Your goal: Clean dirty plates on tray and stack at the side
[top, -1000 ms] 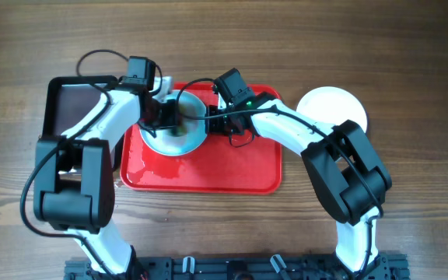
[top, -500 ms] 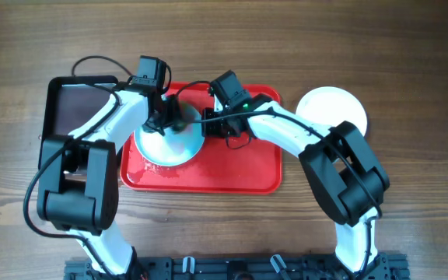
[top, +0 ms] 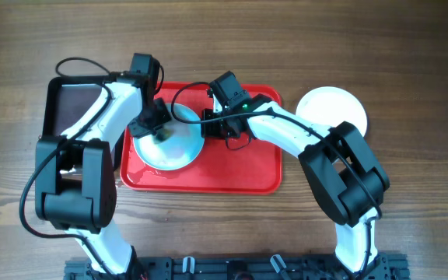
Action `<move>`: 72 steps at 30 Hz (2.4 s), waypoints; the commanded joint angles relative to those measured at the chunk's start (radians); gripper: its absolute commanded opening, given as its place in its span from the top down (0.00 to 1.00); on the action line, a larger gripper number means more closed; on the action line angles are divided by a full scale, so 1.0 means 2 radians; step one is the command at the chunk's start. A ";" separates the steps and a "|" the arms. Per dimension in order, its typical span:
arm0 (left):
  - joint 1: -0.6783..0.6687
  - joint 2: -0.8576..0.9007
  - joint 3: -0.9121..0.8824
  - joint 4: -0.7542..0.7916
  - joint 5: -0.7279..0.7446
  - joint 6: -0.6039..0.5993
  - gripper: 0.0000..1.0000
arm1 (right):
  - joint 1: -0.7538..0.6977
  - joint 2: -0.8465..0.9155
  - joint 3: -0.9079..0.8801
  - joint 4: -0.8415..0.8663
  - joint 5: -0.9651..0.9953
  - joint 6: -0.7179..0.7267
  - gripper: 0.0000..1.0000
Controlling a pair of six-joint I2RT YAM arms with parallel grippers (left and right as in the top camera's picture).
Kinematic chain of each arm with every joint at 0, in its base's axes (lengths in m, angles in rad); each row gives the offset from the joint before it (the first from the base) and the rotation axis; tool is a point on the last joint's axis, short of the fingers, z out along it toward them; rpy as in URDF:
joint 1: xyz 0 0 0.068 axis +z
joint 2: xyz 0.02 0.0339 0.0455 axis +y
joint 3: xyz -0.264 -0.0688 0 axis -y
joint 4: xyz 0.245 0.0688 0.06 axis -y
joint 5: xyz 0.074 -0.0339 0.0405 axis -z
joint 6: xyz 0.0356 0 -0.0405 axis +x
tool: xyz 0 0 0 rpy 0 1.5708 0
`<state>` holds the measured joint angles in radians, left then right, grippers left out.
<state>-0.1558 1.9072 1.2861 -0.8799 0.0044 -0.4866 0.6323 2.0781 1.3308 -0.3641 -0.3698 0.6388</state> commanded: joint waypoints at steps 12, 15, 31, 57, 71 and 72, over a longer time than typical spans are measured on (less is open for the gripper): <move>0.069 -0.004 0.119 -0.042 0.065 0.042 0.96 | -0.003 0.013 0.000 0.008 0.026 -0.013 0.79; 0.083 -0.004 0.119 -0.045 0.064 0.042 0.96 | 0.006 0.014 0.000 0.013 0.035 -0.013 0.69; 0.088 -0.004 0.118 -0.051 0.062 0.044 0.96 | 0.000 0.000 0.000 -0.020 0.021 0.017 0.96; 0.047 -0.004 0.053 -0.025 0.064 0.043 0.96 | 0.103 -0.188 0.000 -0.175 0.681 -0.210 0.96; 0.040 -0.004 0.053 -0.013 0.064 0.043 0.96 | 0.201 -0.188 0.000 -0.162 0.898 -0.215 0.96; 0.040 -0.004 0.053 -0.013 0.064 0.043 0.96 | 0.201 -0.188 0.000 -0.162 0.898 -0.215 0.96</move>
<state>-0.0776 1.9095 1.3975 -0.9085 0.1390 -0.4198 1.0294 1.7222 1.3293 -0.6937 1.3457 0.2131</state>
